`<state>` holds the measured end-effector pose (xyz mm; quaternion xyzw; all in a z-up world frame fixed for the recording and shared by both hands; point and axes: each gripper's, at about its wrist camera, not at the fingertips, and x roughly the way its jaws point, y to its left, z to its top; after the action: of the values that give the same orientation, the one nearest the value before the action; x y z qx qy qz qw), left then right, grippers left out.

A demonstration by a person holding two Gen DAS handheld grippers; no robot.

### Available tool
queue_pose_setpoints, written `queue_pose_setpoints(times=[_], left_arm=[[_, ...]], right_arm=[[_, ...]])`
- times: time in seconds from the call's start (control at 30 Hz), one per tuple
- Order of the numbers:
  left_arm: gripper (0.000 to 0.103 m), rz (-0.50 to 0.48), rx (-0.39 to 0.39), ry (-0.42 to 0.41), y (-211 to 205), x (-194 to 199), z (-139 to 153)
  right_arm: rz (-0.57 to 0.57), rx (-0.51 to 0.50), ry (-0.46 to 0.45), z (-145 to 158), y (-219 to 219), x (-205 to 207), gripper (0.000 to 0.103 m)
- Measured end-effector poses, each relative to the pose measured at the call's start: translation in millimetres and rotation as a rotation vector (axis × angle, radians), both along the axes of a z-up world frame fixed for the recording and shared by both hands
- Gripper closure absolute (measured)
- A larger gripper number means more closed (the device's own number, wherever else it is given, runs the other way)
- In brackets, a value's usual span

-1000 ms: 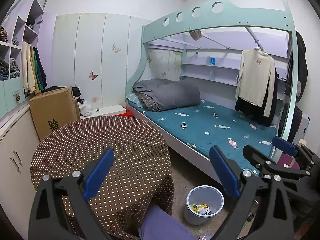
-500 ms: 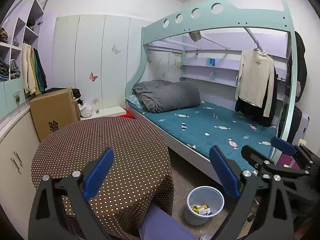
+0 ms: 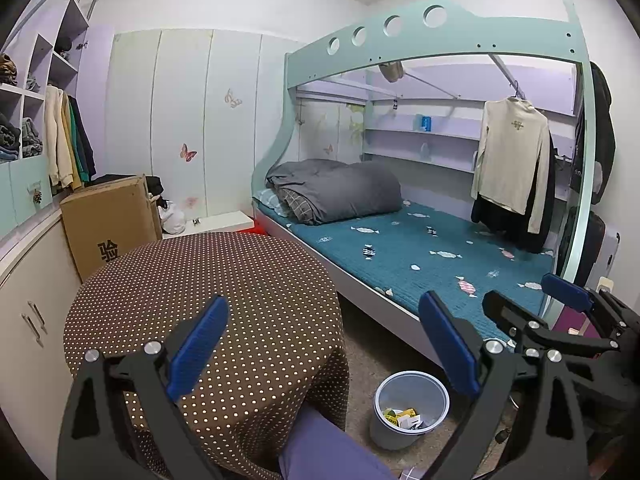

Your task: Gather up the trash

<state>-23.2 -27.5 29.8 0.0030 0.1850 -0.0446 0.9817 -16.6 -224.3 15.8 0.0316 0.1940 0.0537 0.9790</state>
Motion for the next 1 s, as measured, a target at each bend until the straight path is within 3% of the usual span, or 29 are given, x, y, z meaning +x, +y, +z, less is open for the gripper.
queue_pose_setpoints(times=[1.0], left_arm=[[0.009, 0.009, 0.0, 0.011, 2.3, 1.1, 1.5]], right_arm=[[0.005, 0.003, 0.014, -5.1, 2.1, 0.8, 0.017]])
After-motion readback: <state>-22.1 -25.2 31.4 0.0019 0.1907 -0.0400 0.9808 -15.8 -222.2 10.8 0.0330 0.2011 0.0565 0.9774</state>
